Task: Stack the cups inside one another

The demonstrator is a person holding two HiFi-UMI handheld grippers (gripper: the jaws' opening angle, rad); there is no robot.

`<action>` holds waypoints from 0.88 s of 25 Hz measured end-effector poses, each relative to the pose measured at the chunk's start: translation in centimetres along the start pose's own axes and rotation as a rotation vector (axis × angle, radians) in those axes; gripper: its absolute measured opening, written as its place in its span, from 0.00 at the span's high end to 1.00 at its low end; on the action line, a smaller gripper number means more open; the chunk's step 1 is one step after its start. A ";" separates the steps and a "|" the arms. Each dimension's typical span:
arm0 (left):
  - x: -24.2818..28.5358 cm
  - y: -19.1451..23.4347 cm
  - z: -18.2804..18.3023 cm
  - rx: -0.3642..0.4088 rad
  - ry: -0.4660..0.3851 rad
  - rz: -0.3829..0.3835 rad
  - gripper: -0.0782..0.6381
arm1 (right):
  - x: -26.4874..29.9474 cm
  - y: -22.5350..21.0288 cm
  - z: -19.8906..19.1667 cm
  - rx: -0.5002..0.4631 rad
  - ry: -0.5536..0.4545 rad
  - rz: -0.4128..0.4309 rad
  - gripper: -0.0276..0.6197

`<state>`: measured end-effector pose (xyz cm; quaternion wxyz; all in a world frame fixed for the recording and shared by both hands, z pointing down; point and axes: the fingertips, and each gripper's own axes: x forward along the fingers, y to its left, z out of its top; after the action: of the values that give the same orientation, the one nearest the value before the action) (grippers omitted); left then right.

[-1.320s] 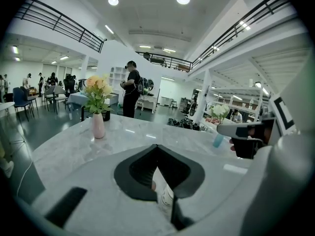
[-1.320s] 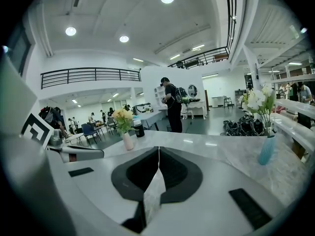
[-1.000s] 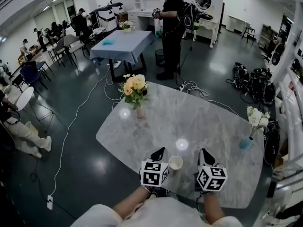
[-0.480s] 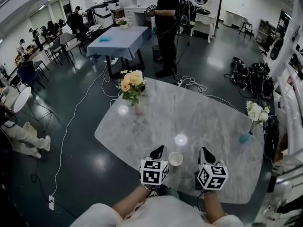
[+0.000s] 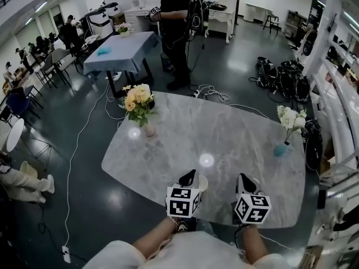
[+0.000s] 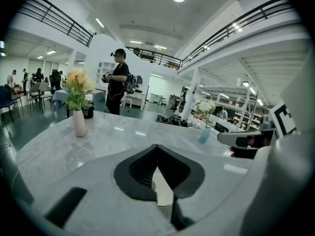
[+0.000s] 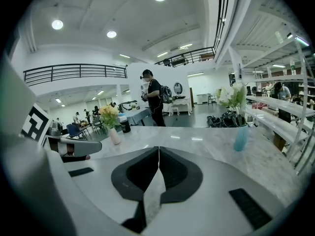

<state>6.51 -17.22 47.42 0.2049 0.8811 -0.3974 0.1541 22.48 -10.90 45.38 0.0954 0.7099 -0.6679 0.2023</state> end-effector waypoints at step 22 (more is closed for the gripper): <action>4.5 -13.7 -4.6 0.146 0.143 -0.311 0.90 | -9.0 -10.4 -6.4 0.187 0.013 -0.312 0.94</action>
<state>19.34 -9.71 50.09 0.1893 0.9313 -0.2284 0.2113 31.49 0.79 48.77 0.0635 0.8092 -0.5275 0.2508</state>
